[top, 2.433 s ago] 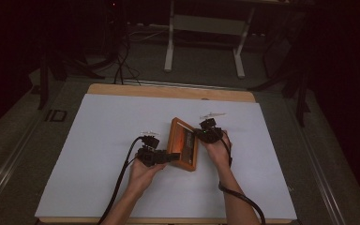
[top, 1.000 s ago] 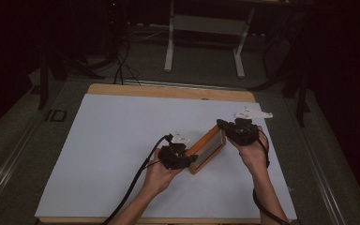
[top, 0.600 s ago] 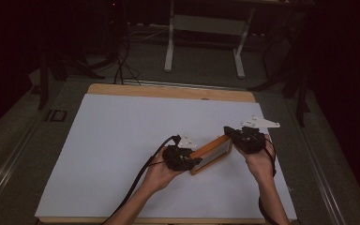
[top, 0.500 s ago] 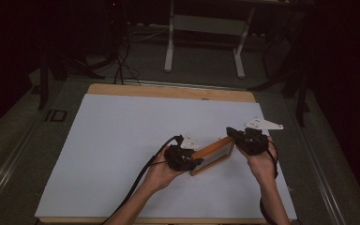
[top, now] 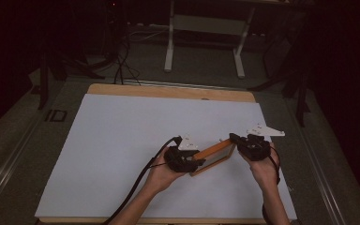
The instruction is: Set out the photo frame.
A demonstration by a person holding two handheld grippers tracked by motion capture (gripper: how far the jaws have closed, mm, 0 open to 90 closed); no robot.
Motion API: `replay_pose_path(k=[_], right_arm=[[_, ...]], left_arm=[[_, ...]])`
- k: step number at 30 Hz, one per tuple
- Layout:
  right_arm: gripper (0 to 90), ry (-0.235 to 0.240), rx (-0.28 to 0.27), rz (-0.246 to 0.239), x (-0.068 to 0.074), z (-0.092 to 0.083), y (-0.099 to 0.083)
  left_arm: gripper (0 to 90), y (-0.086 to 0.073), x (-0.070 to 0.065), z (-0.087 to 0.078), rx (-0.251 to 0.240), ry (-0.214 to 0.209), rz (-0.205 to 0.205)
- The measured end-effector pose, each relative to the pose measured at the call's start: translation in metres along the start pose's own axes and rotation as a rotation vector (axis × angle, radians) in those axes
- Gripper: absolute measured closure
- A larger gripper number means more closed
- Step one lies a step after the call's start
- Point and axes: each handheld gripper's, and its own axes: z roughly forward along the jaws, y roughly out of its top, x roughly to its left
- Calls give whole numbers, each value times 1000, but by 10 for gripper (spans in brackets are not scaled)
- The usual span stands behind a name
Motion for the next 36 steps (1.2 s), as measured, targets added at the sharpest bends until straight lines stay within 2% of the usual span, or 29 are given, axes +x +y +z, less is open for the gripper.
replay_pose_path(k=[6, 10, 14, 17, 21, 24, 28, 36], right_arm=[[900, 6, -11, 7, 0, 0, -1], [900, 10, -13, 10, -1, 0, -2], [900, 12, -18, 15, -1, 0, -3], [900, 16, -19, 19, -2, 0, -3], [900, 17, -24, 26, -2, 0, -3], [900, 21, -26, 26, -3, 0, -4], [900, 19, -27, 19, -2, 1, -3], [898, 22, -16, 16, -3, 3, -1]], left_arm=[[507, -10, 2, 1, -34, -1, -50], [507, -22, 0, 5, -26, -3, -43], [521, -35, 1, 13, -16, -10, -67], [546, -40, -1, 18, -5, -9, -51], [588, -41, -4, 23, 15, 20, -21], [661, -42, -5, 24, 28, 31, -1], [684, -41, -7, 24, 41, 51, 31], [690, -38, -10, 22, 61, 48, 35]])
